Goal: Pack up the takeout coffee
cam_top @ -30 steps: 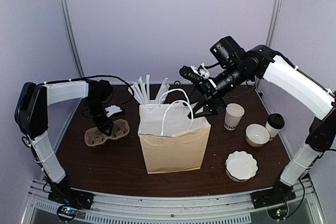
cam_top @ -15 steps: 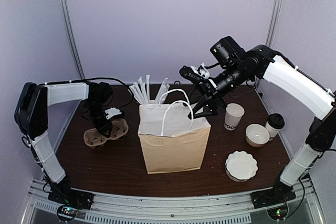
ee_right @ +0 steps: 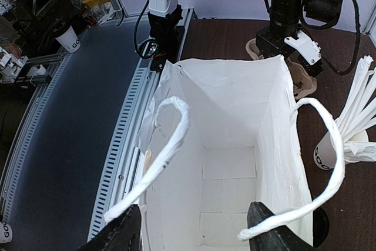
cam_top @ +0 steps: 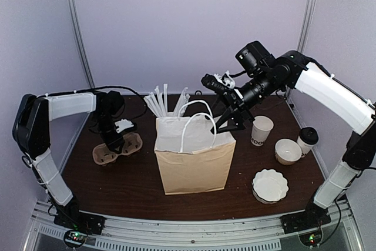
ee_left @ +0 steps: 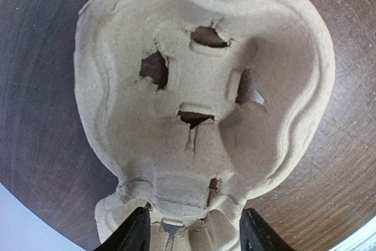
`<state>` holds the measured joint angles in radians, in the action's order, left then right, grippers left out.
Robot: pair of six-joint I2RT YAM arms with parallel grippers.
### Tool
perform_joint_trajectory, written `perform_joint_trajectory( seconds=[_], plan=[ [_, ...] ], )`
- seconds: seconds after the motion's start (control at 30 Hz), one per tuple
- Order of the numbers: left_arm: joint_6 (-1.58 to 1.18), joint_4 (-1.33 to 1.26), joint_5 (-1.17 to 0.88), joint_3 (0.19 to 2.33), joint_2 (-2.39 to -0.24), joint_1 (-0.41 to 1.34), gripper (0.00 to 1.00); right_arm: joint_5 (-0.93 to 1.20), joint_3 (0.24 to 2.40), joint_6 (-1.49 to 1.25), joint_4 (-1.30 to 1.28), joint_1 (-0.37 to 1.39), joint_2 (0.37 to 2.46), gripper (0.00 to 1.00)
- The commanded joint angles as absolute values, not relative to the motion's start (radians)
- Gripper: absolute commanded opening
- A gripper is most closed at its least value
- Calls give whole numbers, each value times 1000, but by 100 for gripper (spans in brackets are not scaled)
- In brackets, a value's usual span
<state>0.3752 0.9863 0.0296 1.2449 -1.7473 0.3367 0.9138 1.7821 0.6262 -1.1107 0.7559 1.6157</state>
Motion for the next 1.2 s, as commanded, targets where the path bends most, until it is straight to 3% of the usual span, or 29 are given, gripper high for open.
perform_joint_trajectory(
  seconds=[0.0,0.43,0.73,0.87,1.0,1.17],
  plan=[
    [367,976,31,1235,-1755,328,54,935,1782,637,-1123,753,1597,65],
    [345,1016,20,1274,-1810,316,40,929,1766,644,-1119,753,1584,65],
    [289,1040,-65,1314,-1622,324,33,918,1770,642,-1117,753,1589,65],
    [260,1025,-158,1303,-1499,328,34,902,1779,641,-1121,753,1597,66],
    [277,970,-143,1232,-1454,328,48,893,1785,645,-1127,753,1607,67],
    [328,975,-43,1240,-1598,328,45,900,1796,647,-1134,752,1622,67]
  ],
)
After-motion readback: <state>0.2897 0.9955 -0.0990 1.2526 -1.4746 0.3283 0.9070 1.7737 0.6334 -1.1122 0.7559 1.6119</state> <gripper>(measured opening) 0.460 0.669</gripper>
